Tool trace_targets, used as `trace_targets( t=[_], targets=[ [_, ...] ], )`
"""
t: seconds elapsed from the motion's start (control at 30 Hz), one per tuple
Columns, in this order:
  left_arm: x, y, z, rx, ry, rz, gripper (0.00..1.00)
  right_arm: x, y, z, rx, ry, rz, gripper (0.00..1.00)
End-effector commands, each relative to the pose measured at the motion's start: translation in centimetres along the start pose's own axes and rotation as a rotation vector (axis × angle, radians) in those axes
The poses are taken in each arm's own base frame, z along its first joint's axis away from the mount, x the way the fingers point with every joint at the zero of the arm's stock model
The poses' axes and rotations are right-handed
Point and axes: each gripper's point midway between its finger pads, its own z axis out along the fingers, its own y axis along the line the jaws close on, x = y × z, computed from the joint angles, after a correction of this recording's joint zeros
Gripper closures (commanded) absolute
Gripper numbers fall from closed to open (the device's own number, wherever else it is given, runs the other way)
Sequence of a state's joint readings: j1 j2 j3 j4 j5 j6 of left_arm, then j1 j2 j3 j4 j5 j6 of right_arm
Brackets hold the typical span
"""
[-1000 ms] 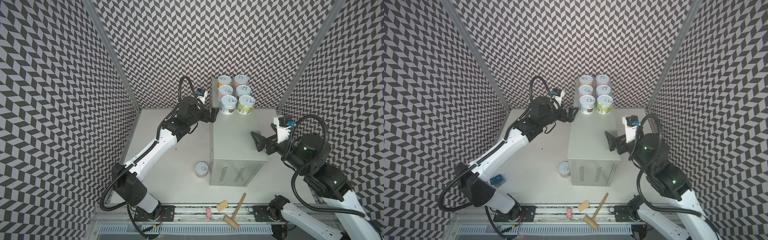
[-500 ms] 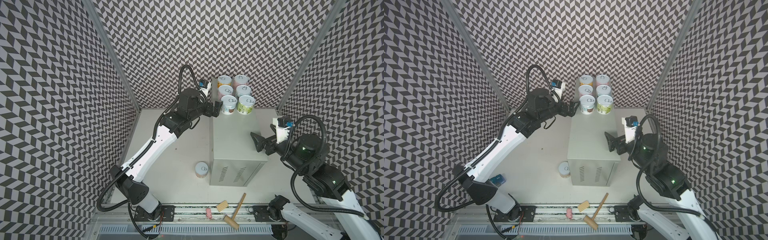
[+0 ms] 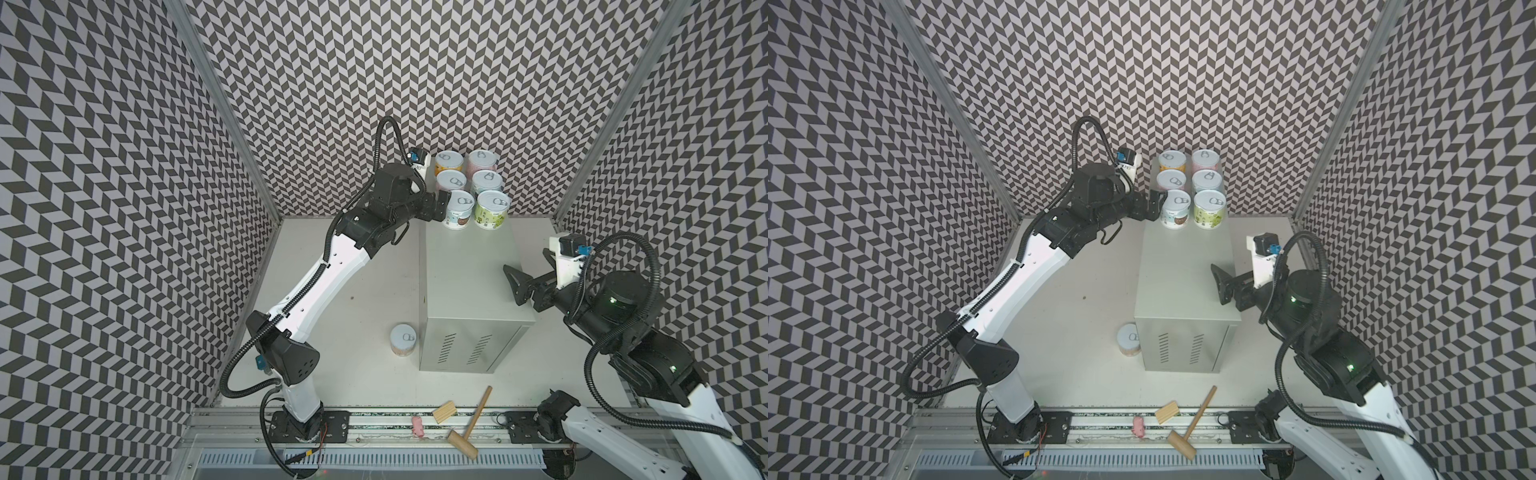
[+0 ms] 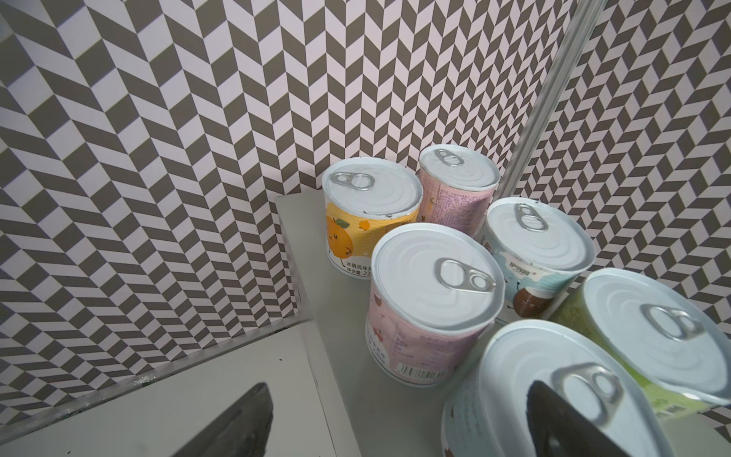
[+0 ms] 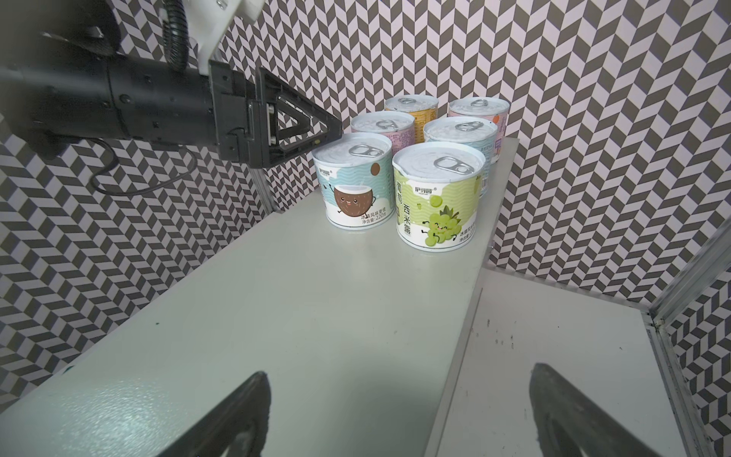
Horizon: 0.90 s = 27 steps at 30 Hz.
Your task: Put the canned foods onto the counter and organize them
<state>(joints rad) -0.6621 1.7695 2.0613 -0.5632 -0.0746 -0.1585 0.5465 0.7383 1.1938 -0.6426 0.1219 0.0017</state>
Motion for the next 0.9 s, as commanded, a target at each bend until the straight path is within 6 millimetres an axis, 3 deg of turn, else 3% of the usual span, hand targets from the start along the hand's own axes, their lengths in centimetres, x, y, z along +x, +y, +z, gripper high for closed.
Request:
trace_targets(
  t=[0.0, 0.57, 0.87],
  targets=[
    [1.0, 0.3, -0.1, -0.041, 0.049, 0.004, 0.0, -1.0, -0.2, -0.3, 0.007, -0.049, 0.01, 0.01],
    [3.6, 0.1, 0.2, -0.068, 0.198, 0.068, 0.0, -0.7, 0.1, 0.2, -0.008, -0.042, 0.019, 0.01],
    [3.3, 1.3, 0.1, -0.143, 0.2, 0.07, 0.0, -0.7, 0.1, 0.1, -0.007, -0.04, 0.024, 0.01]
  ],
)
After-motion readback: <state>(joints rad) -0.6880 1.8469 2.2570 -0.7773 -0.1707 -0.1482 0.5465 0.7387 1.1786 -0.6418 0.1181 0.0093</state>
